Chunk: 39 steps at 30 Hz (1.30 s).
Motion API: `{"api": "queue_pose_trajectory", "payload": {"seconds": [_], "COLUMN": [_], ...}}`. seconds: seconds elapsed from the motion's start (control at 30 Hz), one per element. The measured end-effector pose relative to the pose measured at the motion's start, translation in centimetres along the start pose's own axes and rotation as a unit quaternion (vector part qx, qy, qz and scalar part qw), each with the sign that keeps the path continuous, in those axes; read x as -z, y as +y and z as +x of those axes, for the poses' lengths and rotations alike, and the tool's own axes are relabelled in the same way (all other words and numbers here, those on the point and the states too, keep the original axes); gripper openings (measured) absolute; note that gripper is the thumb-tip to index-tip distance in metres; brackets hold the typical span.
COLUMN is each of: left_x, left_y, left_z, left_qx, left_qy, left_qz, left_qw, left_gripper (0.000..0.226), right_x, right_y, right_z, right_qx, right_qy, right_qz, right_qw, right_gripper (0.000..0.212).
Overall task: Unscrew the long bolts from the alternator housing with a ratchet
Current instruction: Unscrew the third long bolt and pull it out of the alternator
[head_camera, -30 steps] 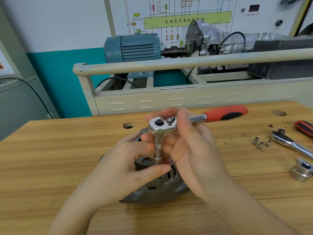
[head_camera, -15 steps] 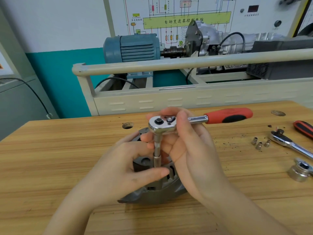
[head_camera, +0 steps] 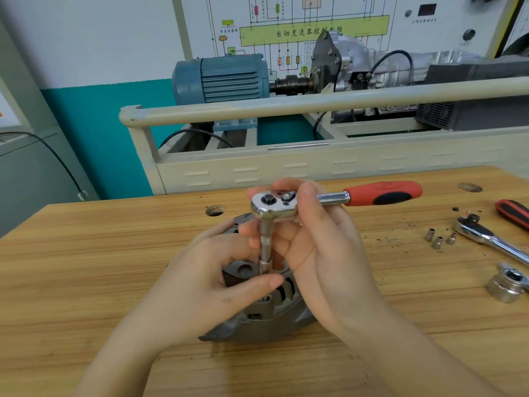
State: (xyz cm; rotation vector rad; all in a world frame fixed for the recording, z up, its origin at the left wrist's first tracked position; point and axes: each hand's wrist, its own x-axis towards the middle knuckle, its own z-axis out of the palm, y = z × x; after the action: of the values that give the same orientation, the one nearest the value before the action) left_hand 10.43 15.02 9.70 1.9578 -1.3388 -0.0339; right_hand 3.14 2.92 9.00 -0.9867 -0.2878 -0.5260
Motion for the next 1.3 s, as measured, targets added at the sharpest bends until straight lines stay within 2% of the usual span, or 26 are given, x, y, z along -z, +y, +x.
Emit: {"api": "queue_pose_trajectory", "payload": {"seconds": [0.1, 0.2, 0.3, 0.5, 0.6, 0.7, 0.9, 1.03, 1.13, 1.3], "left_x": [-0.08, -0.34, -0.41, 0.43, 0.32, -0.05, -0.24, 0.08, 0.43, -0.35], "left_y": [0.05, 0.06, 0.07, -0.15, -0.21, -0.02, 0.26, 0.20, 0.24, 0.32], "left_z": [-0.08, 0.03, 0.16, -0.06, -0.15, 0.09, 0.10, 0.02, -0.14, 0.14], "left_qx": [0.008, 0.045, 0.058, 0.033, 0.048, 0.054, 0.051, 0.038, 0.016, 0.031], "left_qy": [0.008, 0.044, 0.049, -0.043, -0.005, 0.031, 0.055, 0.025, -0.017, 0.059], "left_qz": [-0.007, 0.004, 0.025, 0.027, 0.007, 0.001, 0.007, 0.006, -0.036, -0.016], "left_qw": [1.000, 0.998, 0.997, 0.998, 0.999, 0.998, 0.997, 0.999, 0.999, 0.998], "left_gripper": [0.027, 0.039, 0.049, 0.052, 0.043, 0.048, 0.045, 0.046, 0.036, 0.042], "right_x": [0.11, 0.06, 0.10, 0.20, 0.17, -0.01, 0.06, 0.07, -0.01, -0.07], "right_y": [-0.13, -0.16, -0.18, -0.20, -0.25, -0.28, -0.29, -0.26, -0.27, -0.41], "right_z": [0.08, 0.11, 0.13, 0.18, 0.24, 0.21, 0.24, 0.21, 0.12, 0.17], "right_qx": [-0.012, -0.011, -0.010, -0.017, -0.017, -0.003, -0.008, -0.014, -0.017, -0.016], "right_qy": [0.005, 0.005, -0.003, -0.005, -0.002, -0.012, -0.009, -0.014, -0.013, -0.012], "right_qz": [0.010, 0.014, 0.016, 0.015, 0.017, 0.007, 0.015, 0.018, 0.017, 0.031], "right_qw": [1.000, 1.000, 1.000, 1.000, 1.000, 1.000, 1.000, 1.000, 1.000, 0.999], "right_gripper": [0.027, 0.027, 0.026, 0.027, 0.026, 0.022, 0.022, 0.024, 0.025, 0.025]}}
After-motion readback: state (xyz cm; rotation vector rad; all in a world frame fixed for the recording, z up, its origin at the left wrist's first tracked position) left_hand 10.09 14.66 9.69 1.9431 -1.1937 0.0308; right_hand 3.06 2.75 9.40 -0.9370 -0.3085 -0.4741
